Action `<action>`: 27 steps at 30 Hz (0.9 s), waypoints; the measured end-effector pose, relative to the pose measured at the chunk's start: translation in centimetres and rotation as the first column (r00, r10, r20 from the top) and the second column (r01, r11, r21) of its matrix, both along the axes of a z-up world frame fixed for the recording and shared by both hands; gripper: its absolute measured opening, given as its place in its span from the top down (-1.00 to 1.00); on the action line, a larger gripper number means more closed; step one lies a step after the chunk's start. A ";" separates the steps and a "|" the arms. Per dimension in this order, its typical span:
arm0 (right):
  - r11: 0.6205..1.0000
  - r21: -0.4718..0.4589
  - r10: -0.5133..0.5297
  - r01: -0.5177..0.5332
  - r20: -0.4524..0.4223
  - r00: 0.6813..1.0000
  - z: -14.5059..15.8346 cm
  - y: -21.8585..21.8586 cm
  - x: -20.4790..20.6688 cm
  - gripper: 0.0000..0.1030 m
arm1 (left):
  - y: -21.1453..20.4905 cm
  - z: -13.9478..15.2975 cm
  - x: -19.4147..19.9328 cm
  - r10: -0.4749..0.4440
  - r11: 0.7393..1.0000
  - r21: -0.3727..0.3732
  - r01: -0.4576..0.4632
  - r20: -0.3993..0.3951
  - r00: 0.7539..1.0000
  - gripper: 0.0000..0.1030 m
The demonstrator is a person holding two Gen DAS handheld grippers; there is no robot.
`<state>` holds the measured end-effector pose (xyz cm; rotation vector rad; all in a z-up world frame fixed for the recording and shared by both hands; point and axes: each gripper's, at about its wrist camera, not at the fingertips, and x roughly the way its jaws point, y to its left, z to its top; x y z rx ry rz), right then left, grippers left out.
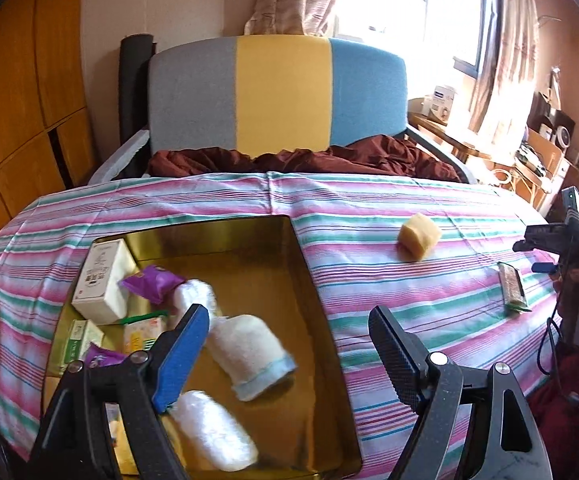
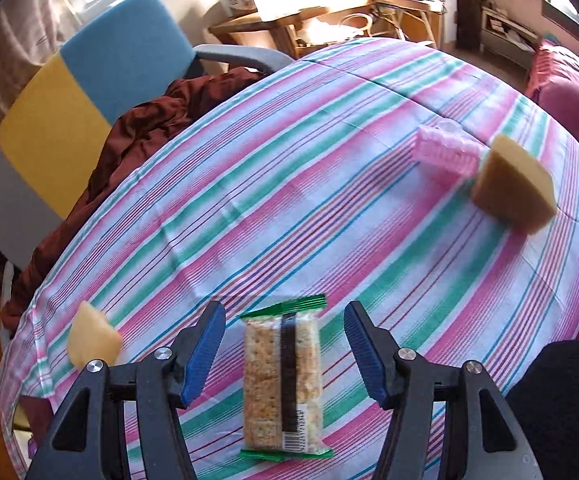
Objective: Organize objects
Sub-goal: 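Move both grippers back toward the sponge and cracker bar on the cloth, then grasp the green-wrapped cracker bar with the right gripper, then grasp the yellow sponge with the left gripper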
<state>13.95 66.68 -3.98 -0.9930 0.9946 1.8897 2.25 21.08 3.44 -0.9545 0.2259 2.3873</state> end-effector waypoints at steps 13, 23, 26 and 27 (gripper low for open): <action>0.988 -0.139 0.067 -0.069 -0.018 0.998 -2.0 -0.2 -0.6 -0.22 | 9.6 -2.6 3.0 -0.197 0.975 -0.089 0.202 0.058 0.979 -0.61; 0.924 -0.087 0.382 -0.372 0.175 0.907 -3.0 -4.8 -6.0 0.10 | 16.0 -3.7 -1.1 -0.206 0.962 -0.173 0.213 0.056 0.977 -0.72; 0.917 -0.083 0.398 -0.390 0.184 0.899 -3.1 -5.3 -6.2 0.10 | 18.2 -4.3 -2.3 -0.232 0.951 -0.196 0.239 0.058 0.971 -0.72; 0.917 -0.083 0.399 -0.390 0.186 0.898 -3.1 -5.3 -6.2 0.10 | 19.0 -4.4 -2.6 -0.252 0.946 -0.195 0.257 0.051 0.966 -0.72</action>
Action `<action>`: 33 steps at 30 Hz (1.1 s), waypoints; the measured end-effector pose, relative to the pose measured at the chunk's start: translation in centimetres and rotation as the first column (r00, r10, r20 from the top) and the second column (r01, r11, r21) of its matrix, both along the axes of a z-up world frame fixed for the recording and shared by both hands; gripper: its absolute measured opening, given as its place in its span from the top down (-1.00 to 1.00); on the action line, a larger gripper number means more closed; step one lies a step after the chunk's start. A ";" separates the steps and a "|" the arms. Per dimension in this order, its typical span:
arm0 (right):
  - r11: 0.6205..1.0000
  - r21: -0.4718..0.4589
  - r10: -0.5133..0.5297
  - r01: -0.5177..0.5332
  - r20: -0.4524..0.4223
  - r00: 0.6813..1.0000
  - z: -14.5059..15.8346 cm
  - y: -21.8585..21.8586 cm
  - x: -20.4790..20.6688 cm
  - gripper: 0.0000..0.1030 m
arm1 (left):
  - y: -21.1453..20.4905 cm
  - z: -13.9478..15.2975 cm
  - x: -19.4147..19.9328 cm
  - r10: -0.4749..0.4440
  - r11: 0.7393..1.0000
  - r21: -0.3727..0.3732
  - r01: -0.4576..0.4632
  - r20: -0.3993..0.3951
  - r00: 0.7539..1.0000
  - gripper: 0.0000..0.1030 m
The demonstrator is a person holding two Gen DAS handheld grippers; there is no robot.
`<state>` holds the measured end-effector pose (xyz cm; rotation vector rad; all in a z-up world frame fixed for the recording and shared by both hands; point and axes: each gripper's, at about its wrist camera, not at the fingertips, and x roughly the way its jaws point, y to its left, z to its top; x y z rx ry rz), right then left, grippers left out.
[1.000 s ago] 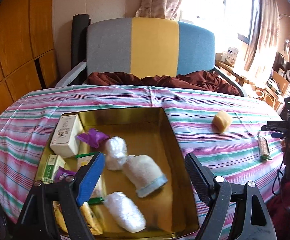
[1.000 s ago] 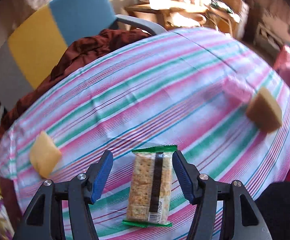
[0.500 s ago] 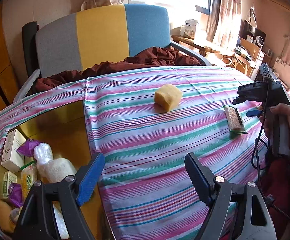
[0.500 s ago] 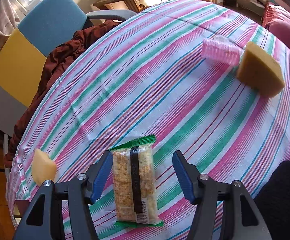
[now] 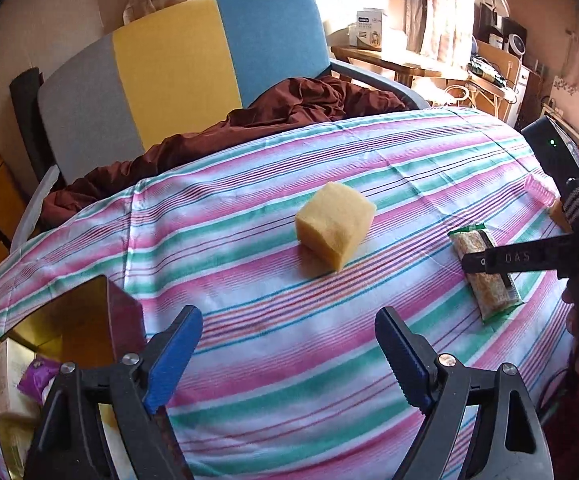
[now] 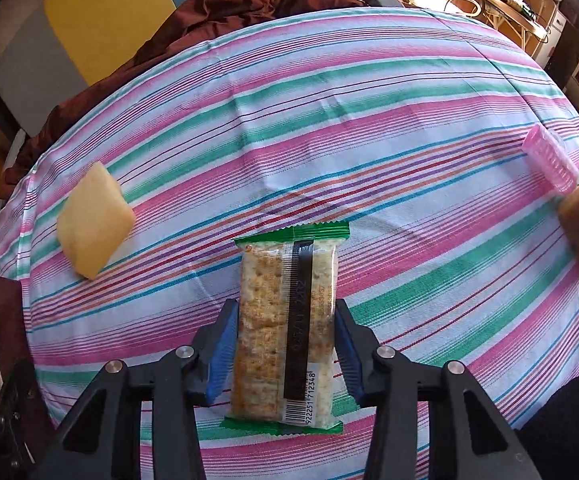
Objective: Organize objects
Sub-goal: 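Grasp the yellow sponge with the left gripper, then carry the yellow sponge toward the tray while the right gripper carries the cracker bar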
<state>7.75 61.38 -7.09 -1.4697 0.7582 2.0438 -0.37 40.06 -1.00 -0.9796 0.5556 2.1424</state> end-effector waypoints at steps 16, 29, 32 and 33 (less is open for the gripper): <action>0.999 0.022 0.029 -0.030 0.029 0.999 -0.4 -0.9 -0.2 -0.01 | 11.2 -4.8 -5.7 -0.227 0.962 -0.171 0.211 -0.079 0.971 -0.72; 0.990 0.073 0.118 -0.120 0.030 0.993 -0.1 -2.5 -0.5 0.08 | 4.1 -5.7 -1.6 -0.002 0.998 -0.066 0.007 0.076 0.997 -0.05; 0.986 0.033 0.165 -0.165 -0.009 0.986 0.1 -3.2 -0.7 0.08 | 0.9 -5.7 1.2 0.034 0.999 -0.044 -0.031 0.078 0.996 -0.05; 0.983 0.023 0.185 -0.185 -0.011 0.983 0.0 -3.6 -0.9 0.08 | 0.1 -5.8 2.0 0.042 0.999 -0.037 -0.039 0.088 0.995 -0.06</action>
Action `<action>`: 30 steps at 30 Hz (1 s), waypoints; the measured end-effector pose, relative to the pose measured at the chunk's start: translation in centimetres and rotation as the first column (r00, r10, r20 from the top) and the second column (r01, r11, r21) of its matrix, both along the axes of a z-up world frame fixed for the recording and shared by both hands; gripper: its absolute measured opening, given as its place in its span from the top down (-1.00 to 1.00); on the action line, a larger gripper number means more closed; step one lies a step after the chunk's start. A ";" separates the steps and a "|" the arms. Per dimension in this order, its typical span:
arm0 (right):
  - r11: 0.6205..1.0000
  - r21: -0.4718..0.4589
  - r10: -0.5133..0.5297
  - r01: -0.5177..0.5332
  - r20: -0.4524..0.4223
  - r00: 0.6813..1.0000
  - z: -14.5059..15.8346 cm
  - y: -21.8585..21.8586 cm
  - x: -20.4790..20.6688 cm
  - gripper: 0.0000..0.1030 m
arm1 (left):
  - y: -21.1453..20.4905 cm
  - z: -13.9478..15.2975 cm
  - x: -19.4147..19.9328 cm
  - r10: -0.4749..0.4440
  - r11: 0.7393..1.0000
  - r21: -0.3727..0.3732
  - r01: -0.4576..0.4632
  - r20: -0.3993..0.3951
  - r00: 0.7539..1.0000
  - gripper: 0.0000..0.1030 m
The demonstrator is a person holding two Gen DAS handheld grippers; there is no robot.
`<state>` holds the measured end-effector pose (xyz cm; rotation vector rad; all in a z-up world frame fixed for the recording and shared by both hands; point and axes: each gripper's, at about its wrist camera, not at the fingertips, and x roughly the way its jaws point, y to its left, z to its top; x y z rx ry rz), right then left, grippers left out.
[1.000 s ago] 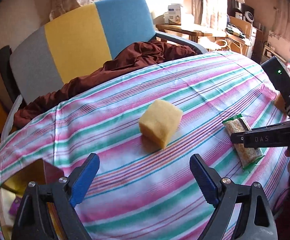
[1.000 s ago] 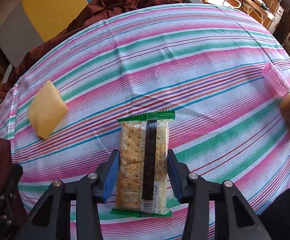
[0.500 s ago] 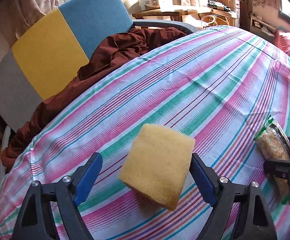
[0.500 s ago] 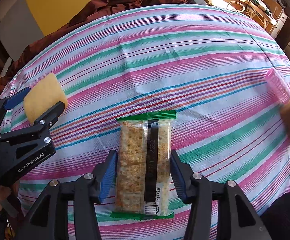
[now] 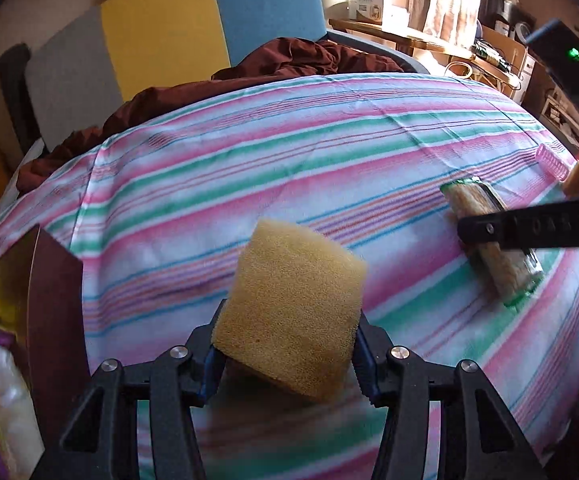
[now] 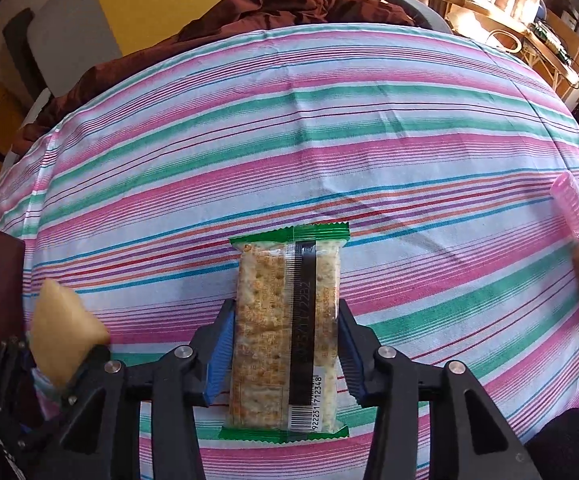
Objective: Organize objects
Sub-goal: 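Carry the yellow sponge toward the tray while the right gripper carries the cracker bar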
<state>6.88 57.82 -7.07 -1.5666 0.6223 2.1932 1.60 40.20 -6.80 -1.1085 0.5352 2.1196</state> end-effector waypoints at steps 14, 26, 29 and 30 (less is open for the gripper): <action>0.997 0.062 0.052 -0.055 0.044 0.998 -1.2 -1.1 -0.5 0.04 | -2.9 -1.0 2.6 0.055 0.993 0.111 -0.048 -0.061 0.997 -0.09; 0.992 0.096 0.079 -0.085 0.060 0.995 -2.2 0.5 -2.1 0.02 | -3.3 -1.3 2.4 0.058 0.989 0.141 -0.048 -0.063 0.996 -0.11; 0.992 0.095 0.083 -0.087 0.054 0.995 -1.7 0.3 -2.5 0.08 | -3.3 -1.2 2.4 0.058 0.988 0.144 -0.049 -0.061 0.996 -0.11; 0.992 0.094 0.082 -0.086 0.052 0.995 -1.6 0.1 -2.4 0.08 | -3.3 -1.2 2.4 0.058 0.988 0.143 -0.049 -0.062 0.996 -0.11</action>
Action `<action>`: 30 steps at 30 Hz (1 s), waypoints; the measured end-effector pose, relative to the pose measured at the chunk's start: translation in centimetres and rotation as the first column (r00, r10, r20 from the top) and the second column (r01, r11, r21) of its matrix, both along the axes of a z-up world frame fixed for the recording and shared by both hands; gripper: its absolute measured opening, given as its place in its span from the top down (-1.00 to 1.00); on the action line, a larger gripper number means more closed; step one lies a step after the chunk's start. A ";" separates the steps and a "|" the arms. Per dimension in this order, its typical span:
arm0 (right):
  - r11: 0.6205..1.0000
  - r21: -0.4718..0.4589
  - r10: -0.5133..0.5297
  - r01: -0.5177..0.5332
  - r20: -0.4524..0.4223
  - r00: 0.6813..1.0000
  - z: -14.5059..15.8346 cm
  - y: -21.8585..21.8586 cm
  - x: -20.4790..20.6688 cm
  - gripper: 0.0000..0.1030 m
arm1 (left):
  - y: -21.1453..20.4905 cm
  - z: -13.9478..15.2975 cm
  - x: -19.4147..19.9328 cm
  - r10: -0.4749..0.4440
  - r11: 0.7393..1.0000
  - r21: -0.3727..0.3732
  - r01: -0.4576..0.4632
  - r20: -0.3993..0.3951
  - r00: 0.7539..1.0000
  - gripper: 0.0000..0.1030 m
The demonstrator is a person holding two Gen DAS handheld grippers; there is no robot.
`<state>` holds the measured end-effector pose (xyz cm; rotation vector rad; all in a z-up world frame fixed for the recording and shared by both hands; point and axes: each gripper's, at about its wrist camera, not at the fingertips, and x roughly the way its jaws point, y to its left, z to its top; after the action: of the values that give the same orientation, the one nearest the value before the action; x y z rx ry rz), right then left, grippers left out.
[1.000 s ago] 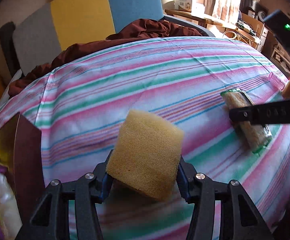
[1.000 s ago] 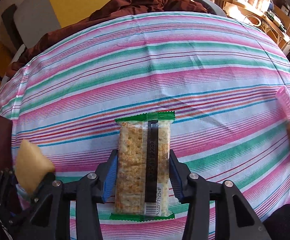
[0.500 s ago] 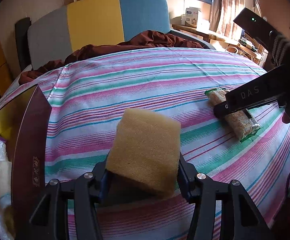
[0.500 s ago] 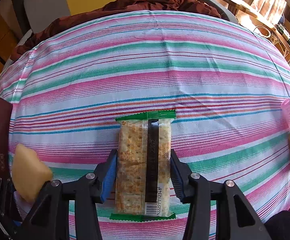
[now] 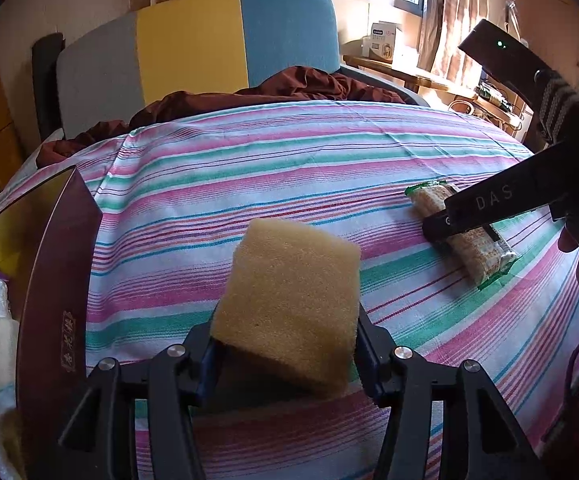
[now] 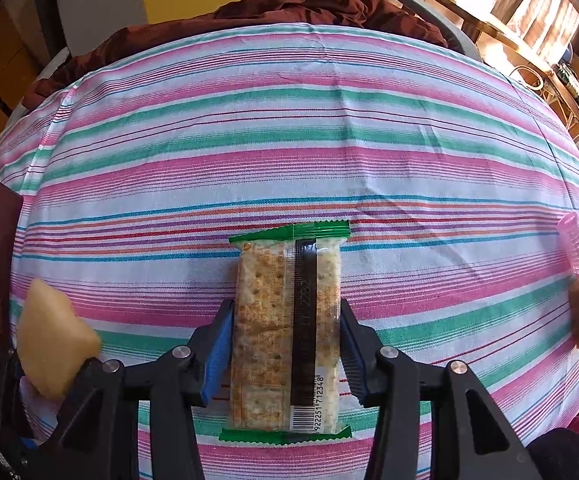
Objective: Organize objects
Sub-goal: 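Carry the yellow sponge toward the tray while the right gripper carries the cracker bar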
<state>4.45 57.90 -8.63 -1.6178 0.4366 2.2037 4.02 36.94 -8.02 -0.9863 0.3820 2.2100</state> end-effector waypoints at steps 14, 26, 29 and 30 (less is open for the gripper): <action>0.999 0.002 0.054 -0.054 -0.015 0.998 1.5 -1.3 -0.2 0.10 | 0.2 0.6 0.6 -0.002 0.999 -0.048 0.002 -0.016 1.000 0.00; 0.972 -0.053 0.226 -0.229 -0.053 0.973 1.6 -5.8 -1.0 0.10 | -4.3 4.8 4.5 -0.059 0.998 -0.018 0.059 -0.014 0.998 0.00; 0.966 -0.016 0.259 -0.260 -0.032 0.965 1.3 -6.9 -1.3 0.10 | -6.1 6.6 4.5 -0.031 0.999 0.005 0.032 -0.026 0.999 -0.01; 0.967 -0.024 0.254 -0.255 -0.036 0.967 1.2 -6.8 -1.3 0.10 | -6.8 7.3 4.3 -0.016 1.000 0.013 0.016 -0.037 0.999 -0.01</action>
<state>3.13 51.08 -7.39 -1.7391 0.2830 2.4227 8.36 30.18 -0.75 -0.9336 0.3902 2.2160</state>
